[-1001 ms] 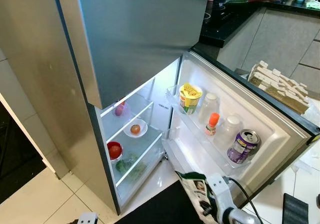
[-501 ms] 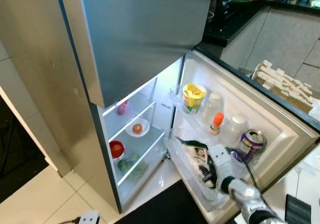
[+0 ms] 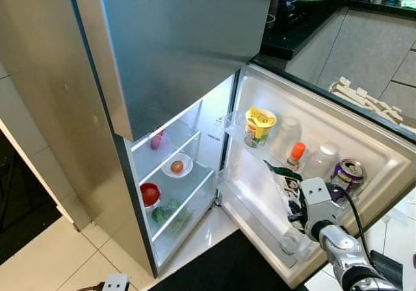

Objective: Restocking fridge

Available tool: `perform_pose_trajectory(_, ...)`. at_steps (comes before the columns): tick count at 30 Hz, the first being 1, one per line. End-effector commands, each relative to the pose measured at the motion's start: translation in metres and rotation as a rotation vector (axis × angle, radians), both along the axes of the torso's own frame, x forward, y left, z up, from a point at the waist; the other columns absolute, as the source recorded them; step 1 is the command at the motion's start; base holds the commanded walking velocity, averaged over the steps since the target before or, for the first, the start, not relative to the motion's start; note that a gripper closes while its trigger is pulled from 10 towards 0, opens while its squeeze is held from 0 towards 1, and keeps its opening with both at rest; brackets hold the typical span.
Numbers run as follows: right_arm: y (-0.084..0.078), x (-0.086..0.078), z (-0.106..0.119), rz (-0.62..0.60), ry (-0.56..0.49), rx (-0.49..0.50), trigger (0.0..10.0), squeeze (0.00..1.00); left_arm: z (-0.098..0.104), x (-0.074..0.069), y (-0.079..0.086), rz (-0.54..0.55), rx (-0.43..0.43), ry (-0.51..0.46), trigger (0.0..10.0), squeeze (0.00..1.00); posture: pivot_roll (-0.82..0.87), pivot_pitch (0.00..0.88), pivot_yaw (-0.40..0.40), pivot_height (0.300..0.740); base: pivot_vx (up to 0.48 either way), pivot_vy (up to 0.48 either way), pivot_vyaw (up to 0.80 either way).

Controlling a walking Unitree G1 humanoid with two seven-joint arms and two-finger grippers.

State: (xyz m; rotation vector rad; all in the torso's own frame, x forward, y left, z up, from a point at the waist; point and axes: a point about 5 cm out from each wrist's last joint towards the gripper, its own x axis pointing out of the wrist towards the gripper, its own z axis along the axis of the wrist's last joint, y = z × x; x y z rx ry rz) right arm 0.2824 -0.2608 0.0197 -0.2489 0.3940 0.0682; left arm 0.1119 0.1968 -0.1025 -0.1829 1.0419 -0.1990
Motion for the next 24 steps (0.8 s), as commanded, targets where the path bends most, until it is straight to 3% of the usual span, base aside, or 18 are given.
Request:
perform_pose_trajectory(1,-0.015,-0.004,0.001,-0.066,-0.002,-0.044,10.0,0.00,-0.006,-0.018,-0.003,-0.012,-0.002,0.071,10.0,0.00,0.05,0.000,-0.039,0.740,0.000,0.000,0.00)
perform_pose_trajectory(12,-0.054,-0.012,0.014,-0.217,-0.013,-0.160,10.0,0.00,-0.006,-0.018,-0.003,-0.020,0.001,0.069,10.0,0.00,0.05,0.000,-0.036,0.740,0.000,0.000,0.00)
perform_pose_trajectory(16,-0.060,-0.012,0.017,-0.236,-0.020,-0.169,10.0,0.00,-0.006,-0.018,-0.002,-0.022,0.006,0.065,10.0,0.00,0.05,0.000,-0.035,0.740,0.000,0.000,0.00)
perform_pose_trajectory(19,-0.053,-0.010,0.015,-0.199,-0.018,-0.146,10.0,0.00,-0.006,-0.017,-0.002,-0.023,0.011,0.059,10.0,0.00,0.05,0.000,-0.035,0.740,0.000,0.000,0.00)
perform_pose_trajectory(24,-0.025,-0.011,0.000,-0.071,0.008,-0.016,10.0,0.00,-0.005,-0.015,-0.004,-0.030,0.020,0.047,10.0,0.00,0.05,0.000,-0.035,0.740,0.000,0.000,0.00)
